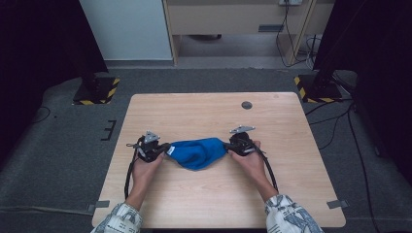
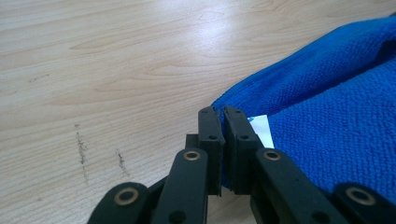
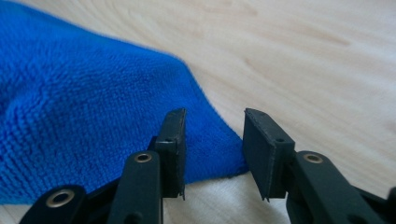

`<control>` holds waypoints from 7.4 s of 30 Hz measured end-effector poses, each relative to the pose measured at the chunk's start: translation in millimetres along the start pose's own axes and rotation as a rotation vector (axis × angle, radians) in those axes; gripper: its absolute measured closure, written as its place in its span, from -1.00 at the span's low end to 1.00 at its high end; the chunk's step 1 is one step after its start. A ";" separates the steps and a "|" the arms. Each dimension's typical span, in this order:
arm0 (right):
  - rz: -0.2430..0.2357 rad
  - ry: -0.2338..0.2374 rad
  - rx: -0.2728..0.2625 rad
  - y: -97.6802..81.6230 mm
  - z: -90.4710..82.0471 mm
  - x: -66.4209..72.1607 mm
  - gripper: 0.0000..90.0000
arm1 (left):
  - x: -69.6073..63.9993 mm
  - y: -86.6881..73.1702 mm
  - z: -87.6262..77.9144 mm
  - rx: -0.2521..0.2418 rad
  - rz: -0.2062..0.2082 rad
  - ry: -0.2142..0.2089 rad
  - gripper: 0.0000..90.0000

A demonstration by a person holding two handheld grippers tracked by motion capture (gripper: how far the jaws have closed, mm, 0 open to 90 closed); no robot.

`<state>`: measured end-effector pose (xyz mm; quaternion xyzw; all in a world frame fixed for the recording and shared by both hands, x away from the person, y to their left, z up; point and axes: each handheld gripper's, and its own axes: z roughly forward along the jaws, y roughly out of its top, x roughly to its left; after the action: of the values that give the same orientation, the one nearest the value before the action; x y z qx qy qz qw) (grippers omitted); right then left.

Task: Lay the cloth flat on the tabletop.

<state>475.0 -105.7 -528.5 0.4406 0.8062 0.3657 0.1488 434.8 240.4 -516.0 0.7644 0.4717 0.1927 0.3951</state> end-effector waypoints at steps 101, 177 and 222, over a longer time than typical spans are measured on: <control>-0.066 0.031 -0.297 10.3 -135.1 -24.3 0.94 | -57.3 91.3 -39.0 -0.208 0.088 -0.146 0.93; -0.151 0.008 -0.448 30.7 -245.8 -10.4 0.94 | -82.7 119.8 -127.9 -0.310 0.208 -0.195 0.93; -0.161 -0.006 -0.412 17.0 -258.1 0.0 0.94 | -85.9 132.5 -128.8 -0.227 0.239 -0.222 0.91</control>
<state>340.2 -218.2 -338.5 0.3361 0.7466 0.5084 0.2666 382.9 187.6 -326.1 0.7819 0.3064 0.2047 0.5028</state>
